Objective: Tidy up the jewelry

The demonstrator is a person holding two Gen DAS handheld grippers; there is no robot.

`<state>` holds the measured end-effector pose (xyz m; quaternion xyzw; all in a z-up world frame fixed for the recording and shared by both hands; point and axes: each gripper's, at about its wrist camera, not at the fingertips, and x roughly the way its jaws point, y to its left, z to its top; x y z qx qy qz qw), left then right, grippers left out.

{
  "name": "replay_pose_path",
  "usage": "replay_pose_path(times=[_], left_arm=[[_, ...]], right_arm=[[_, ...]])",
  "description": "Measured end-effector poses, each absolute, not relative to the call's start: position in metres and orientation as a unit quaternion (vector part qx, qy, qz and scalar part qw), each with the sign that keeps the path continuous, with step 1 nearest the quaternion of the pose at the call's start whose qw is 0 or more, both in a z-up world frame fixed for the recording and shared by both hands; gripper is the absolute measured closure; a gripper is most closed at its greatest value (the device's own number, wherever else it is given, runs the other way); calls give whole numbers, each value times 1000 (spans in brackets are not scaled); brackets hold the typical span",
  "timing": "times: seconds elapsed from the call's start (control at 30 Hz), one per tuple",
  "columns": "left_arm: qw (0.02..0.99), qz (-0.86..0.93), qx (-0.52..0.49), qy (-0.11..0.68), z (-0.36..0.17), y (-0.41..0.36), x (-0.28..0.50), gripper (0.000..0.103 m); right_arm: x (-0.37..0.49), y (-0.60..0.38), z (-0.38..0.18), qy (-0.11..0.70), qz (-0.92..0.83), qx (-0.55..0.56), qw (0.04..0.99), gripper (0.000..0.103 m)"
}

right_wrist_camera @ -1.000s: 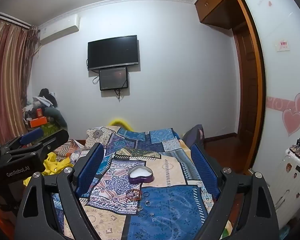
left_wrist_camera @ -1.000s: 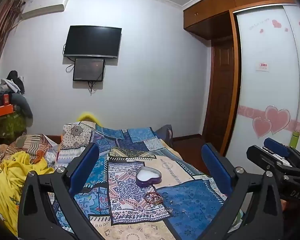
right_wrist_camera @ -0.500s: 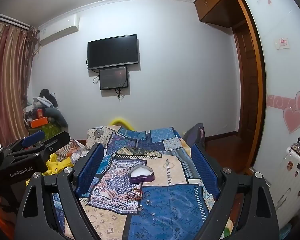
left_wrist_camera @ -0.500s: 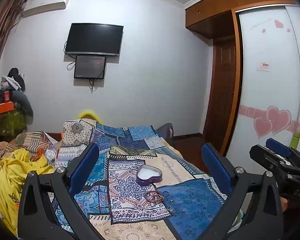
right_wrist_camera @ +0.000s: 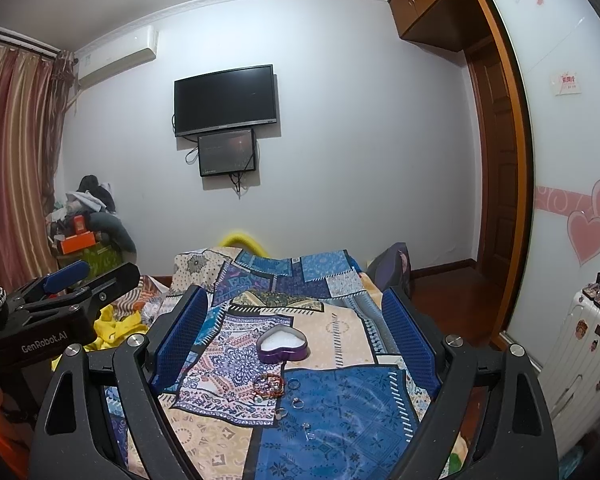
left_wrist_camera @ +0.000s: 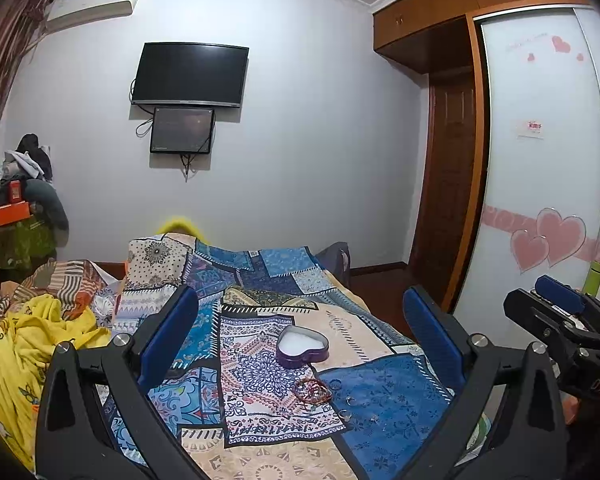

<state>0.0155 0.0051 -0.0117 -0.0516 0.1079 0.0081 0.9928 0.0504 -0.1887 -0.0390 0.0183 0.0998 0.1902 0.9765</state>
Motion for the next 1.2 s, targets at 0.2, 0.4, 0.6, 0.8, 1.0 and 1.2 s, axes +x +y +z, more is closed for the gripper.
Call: replay_pose_path(times=[0.2,0.4,0.6,0.8,1.0,1.2], left_arm=[[992,6,-53,111,-14,6,18,0],[992,4,-48,113,-14,4,19,0],[992,1,-45,114,-13,1,20,0],[992,-2,-43,116,-12,0,21,0],[993,-5,-40,114,-11,-2,20,0],[993,-7,-43,112,-9,-3,19,0]], right_arm=[[55,-189,-39,105,191,20,976,16],[55,-190,-40,106,191,20,976,16],[57,-189,-41,110,192,19,975,16],[60,-190,-40,114,192,20,975,16],[60,-189,-40,116,192,19,974,16],[60,-190,-40,116,192,20,974,16]])
